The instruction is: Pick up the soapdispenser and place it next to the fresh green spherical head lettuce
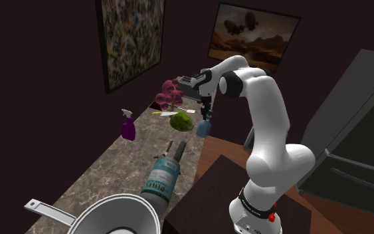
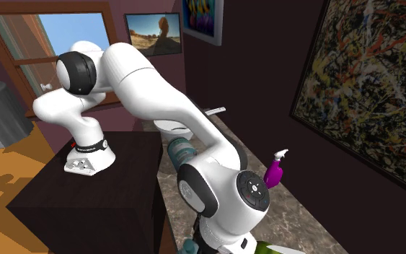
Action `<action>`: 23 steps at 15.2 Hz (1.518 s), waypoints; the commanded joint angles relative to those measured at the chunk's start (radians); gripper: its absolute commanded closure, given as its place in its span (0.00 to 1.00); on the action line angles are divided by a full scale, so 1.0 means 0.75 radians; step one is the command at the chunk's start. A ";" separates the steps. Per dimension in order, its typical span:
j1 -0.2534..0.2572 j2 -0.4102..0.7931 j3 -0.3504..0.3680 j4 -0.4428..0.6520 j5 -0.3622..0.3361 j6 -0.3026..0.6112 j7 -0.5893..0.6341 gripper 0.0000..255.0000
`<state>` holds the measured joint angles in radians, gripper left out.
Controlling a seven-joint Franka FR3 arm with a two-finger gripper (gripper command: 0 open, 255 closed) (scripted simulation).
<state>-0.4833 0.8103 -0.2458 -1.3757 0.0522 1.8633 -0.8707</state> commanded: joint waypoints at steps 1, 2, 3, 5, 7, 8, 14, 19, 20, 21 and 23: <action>-0.001 0.020 0.003 -0.004 0.003 0.024 0.002 1.00; -0.002 0.031 0.004 -0.004 0.005 0.035 0.002 1.00; -0.003 0.042 0.006 -0.003 0.006 0.045 0.003 1.00; -0.005 0.064 0.009 -0.001 0.009 0.066 0.004 1.00; -0.008 0.088 0.012 0.002 0.012 0.086 0.005 1.00; -0.010 0.106 0.014 0.006 0.015 0.101 0.005 1.00; -0.010 0.106 0.014 0.006 0.015 0.101 0.005 1.00; -0.010 0.106 0.014 0.005 0.015 0.101 0.005 0.00; -0.010 0.106 0.014 0.005 0.015 0.101 0.005 0.00; -0.010 0.106 0.014 0.005 0.015 0.101 0.005 0.00; -0.009 0.096 0.012 0.035 0.013 0.062 0.007 0.00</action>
<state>-0.4921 0.8891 -0.2361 -1.3560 0.0624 1.9230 -0.8677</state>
